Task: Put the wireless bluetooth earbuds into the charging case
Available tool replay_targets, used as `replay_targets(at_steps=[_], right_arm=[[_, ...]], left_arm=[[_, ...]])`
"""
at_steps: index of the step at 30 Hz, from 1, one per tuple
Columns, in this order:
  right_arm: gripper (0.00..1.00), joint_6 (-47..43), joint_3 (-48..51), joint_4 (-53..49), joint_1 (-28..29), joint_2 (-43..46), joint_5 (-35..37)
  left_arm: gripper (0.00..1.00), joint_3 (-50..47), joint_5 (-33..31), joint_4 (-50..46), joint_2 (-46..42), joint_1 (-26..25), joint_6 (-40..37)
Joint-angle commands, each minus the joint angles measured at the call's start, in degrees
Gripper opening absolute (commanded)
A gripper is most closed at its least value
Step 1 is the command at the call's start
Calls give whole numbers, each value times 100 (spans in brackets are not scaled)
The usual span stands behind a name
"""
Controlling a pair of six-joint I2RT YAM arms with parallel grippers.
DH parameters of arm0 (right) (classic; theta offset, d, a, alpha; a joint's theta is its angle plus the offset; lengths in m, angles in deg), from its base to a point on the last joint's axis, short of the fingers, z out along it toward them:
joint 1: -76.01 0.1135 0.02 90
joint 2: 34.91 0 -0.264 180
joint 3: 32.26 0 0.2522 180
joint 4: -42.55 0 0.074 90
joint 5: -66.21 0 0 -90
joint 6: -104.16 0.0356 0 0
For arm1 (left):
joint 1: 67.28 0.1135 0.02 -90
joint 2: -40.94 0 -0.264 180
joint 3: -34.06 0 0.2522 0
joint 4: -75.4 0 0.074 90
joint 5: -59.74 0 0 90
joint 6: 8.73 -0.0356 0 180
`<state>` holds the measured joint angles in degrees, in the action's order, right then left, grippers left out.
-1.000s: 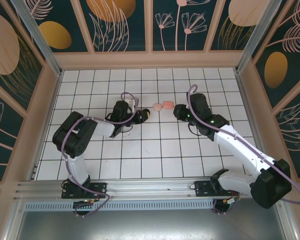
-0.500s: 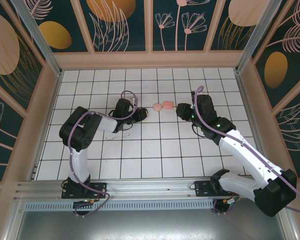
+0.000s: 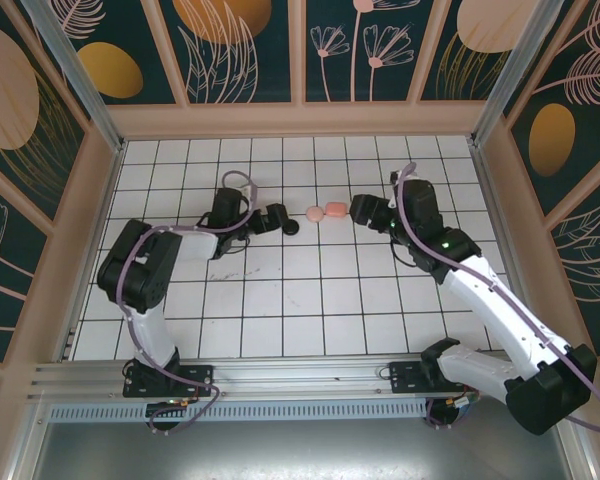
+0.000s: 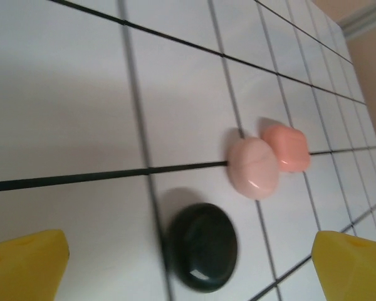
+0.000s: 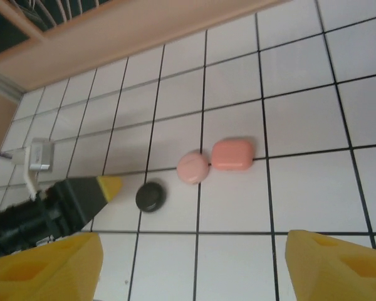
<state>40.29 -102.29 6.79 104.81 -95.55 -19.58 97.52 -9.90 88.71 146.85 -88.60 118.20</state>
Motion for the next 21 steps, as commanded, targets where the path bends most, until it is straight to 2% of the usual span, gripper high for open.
replay_targets(at_steps=[1, 4, 7, 10, 12, 15, 19, 21], right_arm=[[99, -302, -287, -191, -186, 109, 58], [99, -470, -308, -167, -399, 119, 425], [99, -635, -134, 66, -549, 129, 1308], [99, -750, 311, 663, -782, 209, 2217], [99, -915, 883, 1458, -994, 329, 2636], [99, -1165, 1713, 2590, -1389, 388, 2957], [99, -1454, 2418, 3482, -1917, 91, 2883], [99, -1579, 2817, 4063, -2123, -82, 2760]], left_arm=[[99, -32, -388, -688, -717, 158, -466], [99, 5, -839, -1154, -1507, 171, -930], [99, -217, -1512, -1206, -2337, 170, -1471], [99, -982, -2226, -439, -3348, 172, -2195], [99, -1738, -2688, 456, -4100, 171, -2840], [99, -2608, -3459, 1341, -4840, 172, -3489], [99, -3214, -4309, 1854, -4887, 192, -3923], [99, -3689, -4546, 2618, -4691, 246, -4094]])
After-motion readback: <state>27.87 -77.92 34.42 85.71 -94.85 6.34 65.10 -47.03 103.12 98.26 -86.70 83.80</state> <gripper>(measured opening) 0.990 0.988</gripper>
